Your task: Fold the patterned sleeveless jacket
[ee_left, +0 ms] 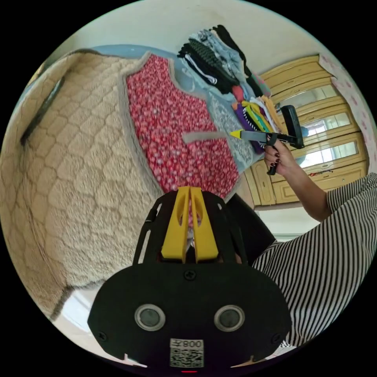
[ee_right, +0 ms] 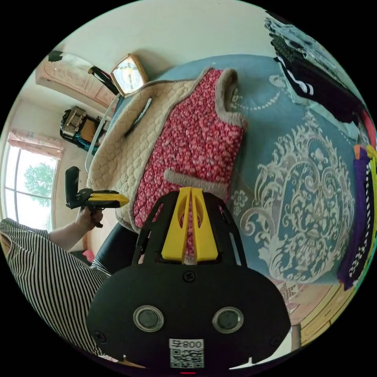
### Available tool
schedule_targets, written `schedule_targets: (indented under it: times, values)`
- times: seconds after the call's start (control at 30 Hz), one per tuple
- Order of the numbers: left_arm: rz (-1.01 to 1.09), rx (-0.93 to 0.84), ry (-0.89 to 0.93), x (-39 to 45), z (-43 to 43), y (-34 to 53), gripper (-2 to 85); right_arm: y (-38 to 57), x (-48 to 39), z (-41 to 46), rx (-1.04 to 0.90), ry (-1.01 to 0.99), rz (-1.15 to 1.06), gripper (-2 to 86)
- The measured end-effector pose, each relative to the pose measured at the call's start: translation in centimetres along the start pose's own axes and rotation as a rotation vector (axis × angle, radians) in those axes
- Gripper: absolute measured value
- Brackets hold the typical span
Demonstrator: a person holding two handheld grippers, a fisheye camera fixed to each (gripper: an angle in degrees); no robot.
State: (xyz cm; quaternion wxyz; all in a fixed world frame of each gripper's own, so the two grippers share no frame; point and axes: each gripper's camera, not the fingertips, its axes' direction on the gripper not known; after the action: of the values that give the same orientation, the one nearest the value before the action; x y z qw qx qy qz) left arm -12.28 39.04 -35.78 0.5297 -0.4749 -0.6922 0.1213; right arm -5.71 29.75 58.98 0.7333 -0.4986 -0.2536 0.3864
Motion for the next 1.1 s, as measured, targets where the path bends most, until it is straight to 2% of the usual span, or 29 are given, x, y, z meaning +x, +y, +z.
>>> schedule_targets:
  times: [0.13,0.33,0.47,0.53,0.57,0.6,0.77,0.9,0.97,1.03,1.07,1.1]
  values:
    - [0.026,0.073,-0.018,-1.3,-1.1,-4.5,0.2,-8.9,1.4,-1.0,0.126,0.067,-0.058,0.0]
    - [0.072,0.112,-0.208,-3.4,-1.0,-12.5,0.3,-22.7,2.4,0.9,0.217,0.151,-0.084,0.0]
    - [0.072,0.019,-0.337,-5.0,1.6,-14.5,0.3,-29.1,4.0,4.1,0.201,0.184,-0.046,-0.1]
    - [0.099,0.078,-0.333,-5.0,1.7,-13.8,0.3,-32.1,5.7,8.0,0.083,0.226,-0.003,-0.2]
    - [0.117,0.099,-0.344,-4.9,1.6,-13.3,0.3,-32.5,6.1,9.1,0.041,0.225,-0.004,-0.2]
    - [0.133,0.122,-0.355,-4.8,1.4,-12.8,0.3,-32.3,6.4,8.9,0.125,0.199,-0.022,-0.2]
    - [0.163,0.142,-0.413,-4.2,0.5,-11.7,0.3,-32.1,6.7,7.9,0.131,0.135,-0.024,-0.1]
    - [0.150,0.146,-0.407,-4.1,-1.7,-10.9,0.2,-31.6,4.1,4.9,0.253,0.140,-0.078,0.0]
    - [0.150,0.185,-0.412,-3.9,-2.8,-10.2,0.2,-32.6,3.5,5.5,0.235,0.184,-0.083,0.0]
    - [0.142,0.174,-0.418,-4.2,-3.0,-9.8,0.1,-34.5,4.2,8.8,0.073,0.217,-0.048,0.0]
    - [0.126,0.109,-0.412,-4.8,-2.6,-9.9,0.1,-34.4,4.2,8.7,0.113,0.198,-0.043,0.0]
    - [0.118,0.128,-0.393,-5.2,-3.1,-9.5,0.1,-34.6,4.4,8.0,0.121,0.154,-0.004,0.0]
